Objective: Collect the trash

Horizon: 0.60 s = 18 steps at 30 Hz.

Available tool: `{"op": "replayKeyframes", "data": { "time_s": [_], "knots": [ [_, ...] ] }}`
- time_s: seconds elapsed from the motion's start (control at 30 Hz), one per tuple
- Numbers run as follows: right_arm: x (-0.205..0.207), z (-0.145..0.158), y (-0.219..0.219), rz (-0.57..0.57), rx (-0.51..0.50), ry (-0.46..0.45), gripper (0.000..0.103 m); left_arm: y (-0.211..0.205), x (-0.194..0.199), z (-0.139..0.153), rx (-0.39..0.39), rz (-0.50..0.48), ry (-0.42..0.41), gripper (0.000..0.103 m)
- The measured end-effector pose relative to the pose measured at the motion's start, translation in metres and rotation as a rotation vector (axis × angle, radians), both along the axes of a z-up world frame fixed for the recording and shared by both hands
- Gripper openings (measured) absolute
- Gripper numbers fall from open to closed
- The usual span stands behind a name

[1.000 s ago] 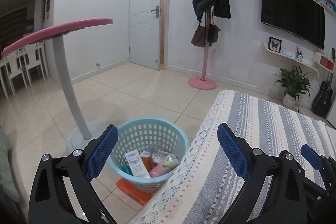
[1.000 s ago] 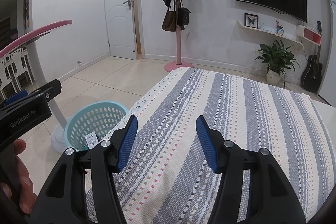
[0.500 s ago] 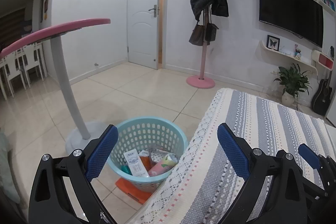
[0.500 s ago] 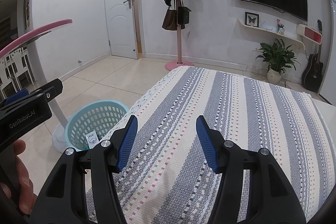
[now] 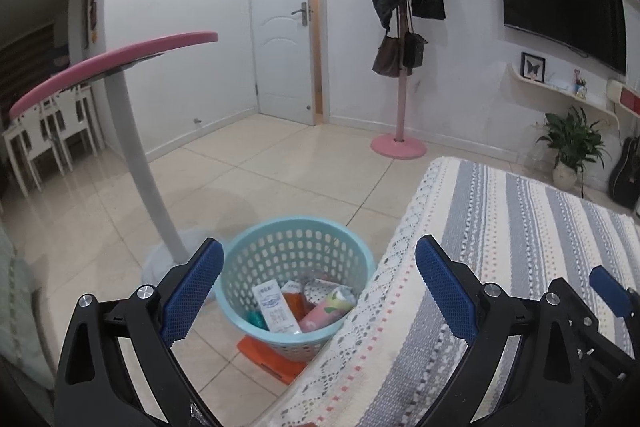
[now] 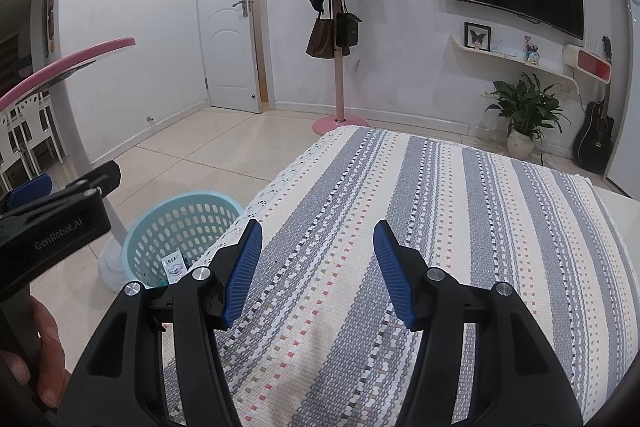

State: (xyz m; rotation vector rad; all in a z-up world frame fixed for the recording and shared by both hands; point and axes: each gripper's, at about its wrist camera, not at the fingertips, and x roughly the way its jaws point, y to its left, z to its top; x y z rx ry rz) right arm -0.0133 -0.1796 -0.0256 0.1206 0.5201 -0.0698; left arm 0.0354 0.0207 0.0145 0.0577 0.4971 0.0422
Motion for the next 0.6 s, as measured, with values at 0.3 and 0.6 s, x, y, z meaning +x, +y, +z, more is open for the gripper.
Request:
{"op": "replayKeyframes", "data": {
  "time_s": [0.3,0.6],
  "knots": [
    [-0.0008,0.0011,-0.0023,-0.008,0.001,-0.004,0.054,0.0011,0.0022,-0.0015,0.019,0.031,0.003,0.095],
    [-0.0005,0.0016,-0.0023,-0.003,-0.004,-0.006,0.054,0.0026,0.0031,-0.0023,-0.010,-0.013,0.019,0.095]
  ]
}}
